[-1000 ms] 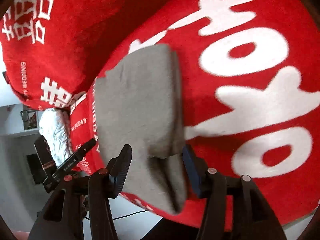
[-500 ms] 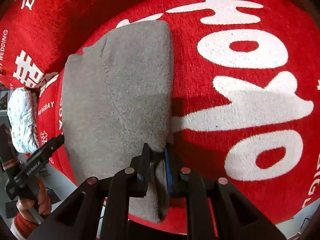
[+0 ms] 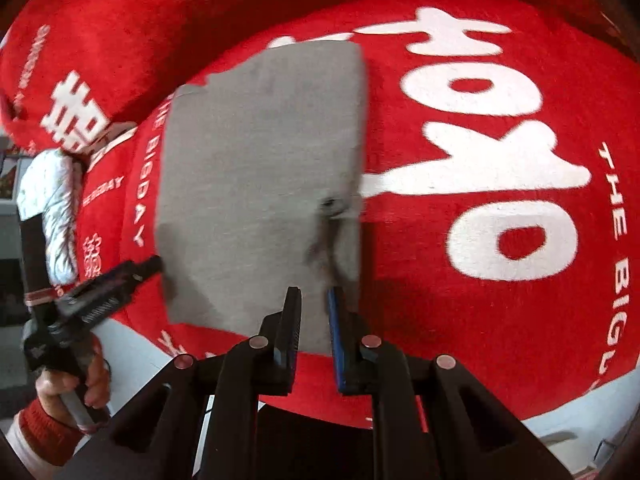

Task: Fold small clothes
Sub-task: 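Lower the folded sweater onto the blanket and open both tools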

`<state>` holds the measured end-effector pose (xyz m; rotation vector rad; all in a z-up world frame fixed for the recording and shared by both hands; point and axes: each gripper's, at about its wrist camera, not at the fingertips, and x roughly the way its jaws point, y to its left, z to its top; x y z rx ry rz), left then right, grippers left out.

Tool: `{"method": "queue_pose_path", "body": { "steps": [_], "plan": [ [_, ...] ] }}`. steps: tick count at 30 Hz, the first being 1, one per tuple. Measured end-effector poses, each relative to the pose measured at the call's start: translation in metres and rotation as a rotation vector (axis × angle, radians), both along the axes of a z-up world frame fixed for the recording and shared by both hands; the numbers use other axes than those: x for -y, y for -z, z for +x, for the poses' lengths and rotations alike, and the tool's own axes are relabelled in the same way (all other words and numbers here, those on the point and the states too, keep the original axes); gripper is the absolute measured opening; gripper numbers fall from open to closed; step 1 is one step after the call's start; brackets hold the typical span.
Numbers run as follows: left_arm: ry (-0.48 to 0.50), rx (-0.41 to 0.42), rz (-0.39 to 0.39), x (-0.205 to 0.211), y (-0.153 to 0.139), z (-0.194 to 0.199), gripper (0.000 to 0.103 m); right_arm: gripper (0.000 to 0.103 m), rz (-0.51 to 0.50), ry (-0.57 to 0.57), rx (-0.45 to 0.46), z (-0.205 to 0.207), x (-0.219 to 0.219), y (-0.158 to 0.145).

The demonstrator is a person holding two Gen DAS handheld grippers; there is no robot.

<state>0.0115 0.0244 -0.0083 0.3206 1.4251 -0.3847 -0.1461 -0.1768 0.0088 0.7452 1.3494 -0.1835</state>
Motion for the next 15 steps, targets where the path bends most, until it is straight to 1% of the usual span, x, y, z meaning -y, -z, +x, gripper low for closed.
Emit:
{"method": "queue_pose_path", "body": {
  "steps": [2,4,6,8,10,11,12,15],
  "plan": [
    [0.005,-0.026,0.011,-0.004,0.005,-0.008,0.069,0.014,-0.001,-0.032,-0.018,0.003,-0.009,0.005],
    [0.010,-0.053,0.024,-0.008,0.013,-0.017,0.069,0.014,0.001,-0.044,-0.054,0.009,-0.017,0.018],
    [0.017,-0.075,0.034,-0.010,0.020,-0.024,0.069,0.013,0.019,-0.021,-0.111,0.010,-0.018,0.036],
    [0.016,-0.093,0.033,-0.011,0.025,-0.028,0.069,0.013,0.058,0.023,-0.133,0.004,-0.014,0.045],
    [0.013,-0.101,0.031,-0.013,0.027,-0.029,0.070,0.013,0.076,0.045,-0.141,0.002,-0.013,0.046],
    [0.011,-0.105,0.035,-0.013,0.027,-0.029,0.076,0.013,0.073,0.038,-0.147,0.002,-0.014,0.046],
    [0.008,-0.107,0.045,-0.014,0.027,-0.028,0.078,0.013,0.066,0.030,-0.151,0.002,-0.017,0.046],
    [0.001,-0.117,0.045,-0.018,0.023,-0.027,0.078,0.013,0.060,0.019,-0.161,0.001,-0.019,0.040]
  ]
}}
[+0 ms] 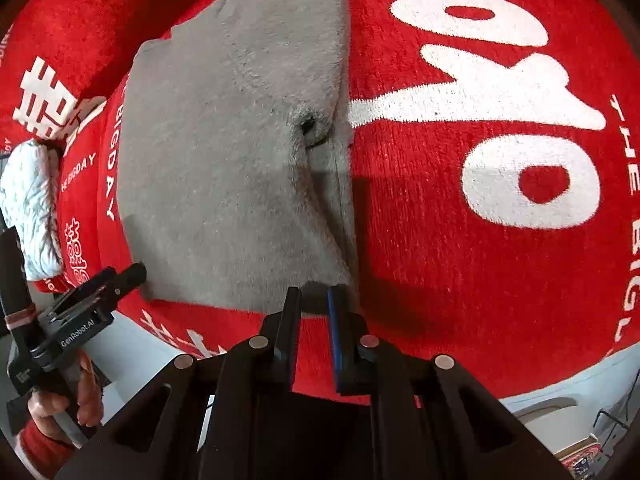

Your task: Fold small clothes

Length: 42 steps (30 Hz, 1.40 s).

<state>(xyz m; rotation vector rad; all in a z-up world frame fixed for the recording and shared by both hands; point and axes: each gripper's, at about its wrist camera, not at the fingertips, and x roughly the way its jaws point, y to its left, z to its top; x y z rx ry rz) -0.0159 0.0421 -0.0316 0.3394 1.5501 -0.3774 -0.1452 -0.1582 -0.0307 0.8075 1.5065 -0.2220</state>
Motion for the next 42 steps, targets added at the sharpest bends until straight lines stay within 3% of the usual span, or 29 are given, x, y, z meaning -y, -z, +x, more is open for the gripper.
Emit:
{"method": "queue_pose_path", "body": {
  "steps": [2,7,8,11,14,15,17,22,25,29,42],
  "plan": [
    [0.005,0.005,0.004,-0.001,-0.006,-0.001,0.078,0.018,0.005,0.013,0.007,-0.003,0.004,-0.007],
    [-0.002,0.014,-0.017,0.000,-0.028,0.007,0.078,0.018,-0.017,0.029,0.029,-0.003,0.013,-0.030],
    [-0.001,0.018,-0.019,0.000,-0.032,0.011,0.078,0.023,-0.024,0.030,0.037,0.002,0.014,-0.036],
    [0.000,0.044,-0.021,0.004,-0.049,0.013,0.078,0.053,-0.057,0.036,0.062,0.011,0.018,-0.053],
    [-0.006,0.050,-0.024,0.011,-0.064,0.017,0.078,0.057,-0.090,0.035,0.082,0.021,0.020,-0.069],
    [-0.010,0.051,-0.028,0.014,-0.068,0.016,0.079,0.063,-0.103,0.034,0.082,0.023,0.020,-0.073],
    [-0.018,0.058,-0.038,0.016,-0.076,0.020,0.103,0.077,-0.135,0.031,0.083,0.029,0.020,-0.082],
    [-0.004,0.097,-0.027,0.023,-0.096,0.025,0.103,0.086,-0.229,0.008,0.084,0.038,0.018,-0.100],
    [0.001,0.113,-0.035,0.024,-0.107,0.029,0.103,0.103,-0.276,-0.003,0.081,0.040,0.016,-0.109],
    [0.007,0.130,-0.039,0.026,-0.117,0.032,0.103,0.103,-0.322,-0.007,0.079,0.041,0.014,-0.119],
    [-0.012,0.155,-0.045,0.032,-0.137,0.036,0.103,0.103,-0.340,0.007,0.088,0.045,0.013,-0.138]
  ]
}}
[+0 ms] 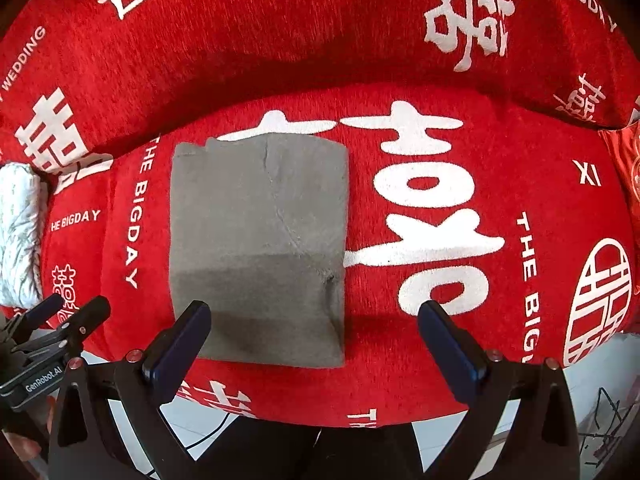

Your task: Fold small clothes

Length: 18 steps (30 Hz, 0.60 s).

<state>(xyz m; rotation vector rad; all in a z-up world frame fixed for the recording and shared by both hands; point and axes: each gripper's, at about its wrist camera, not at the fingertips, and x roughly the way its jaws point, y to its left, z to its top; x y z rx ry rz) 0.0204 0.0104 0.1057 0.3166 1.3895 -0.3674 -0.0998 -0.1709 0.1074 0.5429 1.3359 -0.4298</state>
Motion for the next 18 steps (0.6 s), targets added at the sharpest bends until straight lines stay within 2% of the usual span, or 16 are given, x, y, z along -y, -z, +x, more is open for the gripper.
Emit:
{"method": "queue_pose_path", "body": {
  "steps": [18],
  "plan": [
    [0.015,0.037,0.007,0.001,-0.017,0.000,0.103,0.103,-0.021,-0.014,0.005,0.004,-0.006,-0.013]
  ]
}}
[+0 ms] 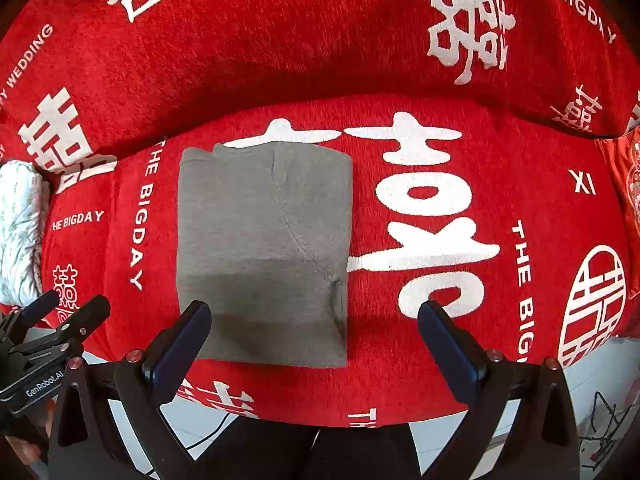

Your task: Fold small clothes

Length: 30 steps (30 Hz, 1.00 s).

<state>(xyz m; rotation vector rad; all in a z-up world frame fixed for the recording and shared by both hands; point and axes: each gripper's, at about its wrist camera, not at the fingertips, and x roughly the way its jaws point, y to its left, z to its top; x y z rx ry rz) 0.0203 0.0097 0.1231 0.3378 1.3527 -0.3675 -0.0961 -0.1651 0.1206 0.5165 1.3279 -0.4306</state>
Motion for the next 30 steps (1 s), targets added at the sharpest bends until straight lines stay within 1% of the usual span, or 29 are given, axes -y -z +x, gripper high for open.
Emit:
{"method": "queue_pose_path", "body": {
  "steps": [13,30],
  "plan": [
    [0.005,0.018,-0.003,0.0016,-0.0071,0.0000,0.103,0.103,-0.007,-0.004,0.001,0.0010,-0.0045,-0.0044],
    [0.018,0.028,0.005,0.0031,-0.0094,0.0004,0.103,0.103,-0.002,-0.004,0.004,0.0021,-0.0045,-0.0047]
  ]
}}
